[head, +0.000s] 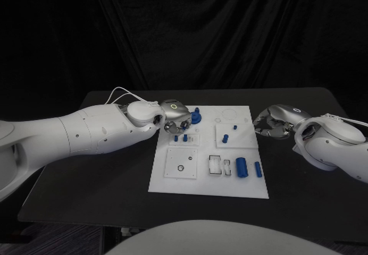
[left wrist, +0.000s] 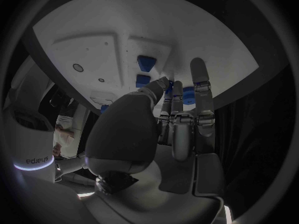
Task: Assemble the parts on the task board
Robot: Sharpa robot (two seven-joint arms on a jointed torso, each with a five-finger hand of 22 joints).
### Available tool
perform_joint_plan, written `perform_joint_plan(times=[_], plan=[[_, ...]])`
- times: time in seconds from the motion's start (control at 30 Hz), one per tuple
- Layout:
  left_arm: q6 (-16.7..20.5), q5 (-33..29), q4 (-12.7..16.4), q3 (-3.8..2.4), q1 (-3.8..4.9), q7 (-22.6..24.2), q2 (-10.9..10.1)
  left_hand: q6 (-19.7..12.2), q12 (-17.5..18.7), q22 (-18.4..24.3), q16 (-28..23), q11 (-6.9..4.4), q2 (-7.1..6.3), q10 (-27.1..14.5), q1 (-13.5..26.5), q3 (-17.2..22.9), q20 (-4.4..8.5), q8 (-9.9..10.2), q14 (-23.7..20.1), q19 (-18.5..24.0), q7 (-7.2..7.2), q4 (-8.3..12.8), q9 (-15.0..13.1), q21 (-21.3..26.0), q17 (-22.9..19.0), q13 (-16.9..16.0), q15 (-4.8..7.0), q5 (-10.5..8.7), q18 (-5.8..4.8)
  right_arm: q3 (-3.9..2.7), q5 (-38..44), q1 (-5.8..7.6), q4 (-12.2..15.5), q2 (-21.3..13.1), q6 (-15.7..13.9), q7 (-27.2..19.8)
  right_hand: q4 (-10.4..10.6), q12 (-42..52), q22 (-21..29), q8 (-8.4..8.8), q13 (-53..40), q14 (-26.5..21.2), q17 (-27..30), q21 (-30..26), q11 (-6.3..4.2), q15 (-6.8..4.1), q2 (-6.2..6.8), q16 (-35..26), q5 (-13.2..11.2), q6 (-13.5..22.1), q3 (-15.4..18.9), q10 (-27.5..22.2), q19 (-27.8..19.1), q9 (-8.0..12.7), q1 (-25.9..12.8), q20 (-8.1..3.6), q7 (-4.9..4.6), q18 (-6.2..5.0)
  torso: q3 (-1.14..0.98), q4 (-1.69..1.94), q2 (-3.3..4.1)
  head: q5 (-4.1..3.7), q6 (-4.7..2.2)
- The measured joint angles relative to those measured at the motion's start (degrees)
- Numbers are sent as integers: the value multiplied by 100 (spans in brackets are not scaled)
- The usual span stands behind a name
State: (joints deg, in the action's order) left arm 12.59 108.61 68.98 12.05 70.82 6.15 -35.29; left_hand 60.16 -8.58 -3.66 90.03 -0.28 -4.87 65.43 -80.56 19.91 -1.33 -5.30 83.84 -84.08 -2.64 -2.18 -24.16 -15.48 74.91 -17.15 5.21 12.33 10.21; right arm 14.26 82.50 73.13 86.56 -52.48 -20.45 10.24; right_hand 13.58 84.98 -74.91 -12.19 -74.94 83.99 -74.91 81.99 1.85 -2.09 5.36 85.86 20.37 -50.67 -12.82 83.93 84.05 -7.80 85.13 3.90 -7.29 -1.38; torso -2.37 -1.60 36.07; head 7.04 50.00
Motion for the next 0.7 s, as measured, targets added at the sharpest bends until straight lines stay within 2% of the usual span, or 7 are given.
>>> perform_joint_plan(times=[0.4, 0.7], plan=[[66, 1, -72, 4, -13, -9, 43, -21, 45, 0, 0, 0, 0, 41, 0, 37, 0, 37, 0, 0, -21, 37, -1, 30, 0, 24, 0, 27, 0, -1, 0, -1, 0, 1, 13, 6, 0, 0, 0, 0, 1, 0, 0, 0, 0, 0, 0, 0, 0, 0, 0, 0, 0, 0, 0, 0, 0, 0, 0, -1, -1, -2, 0], [55, 0, -98, 2, -15, -11, 41, -184, 154, 0, 0, 12, 0, 29, 0, 53, 0, 132, 0, 0, -3, 53, 16, 88, 0, 86, 0, -9, 0, 1, 0, -2, 2, -3, 22, 10, -24, 0, 0, 0, 1, 0, 0, -33, 0, 0, 0, 0, 0, 0, -24, 0, 0, 5, 0, 0, 0, 0, 0, -1, -1, -8, 0]])
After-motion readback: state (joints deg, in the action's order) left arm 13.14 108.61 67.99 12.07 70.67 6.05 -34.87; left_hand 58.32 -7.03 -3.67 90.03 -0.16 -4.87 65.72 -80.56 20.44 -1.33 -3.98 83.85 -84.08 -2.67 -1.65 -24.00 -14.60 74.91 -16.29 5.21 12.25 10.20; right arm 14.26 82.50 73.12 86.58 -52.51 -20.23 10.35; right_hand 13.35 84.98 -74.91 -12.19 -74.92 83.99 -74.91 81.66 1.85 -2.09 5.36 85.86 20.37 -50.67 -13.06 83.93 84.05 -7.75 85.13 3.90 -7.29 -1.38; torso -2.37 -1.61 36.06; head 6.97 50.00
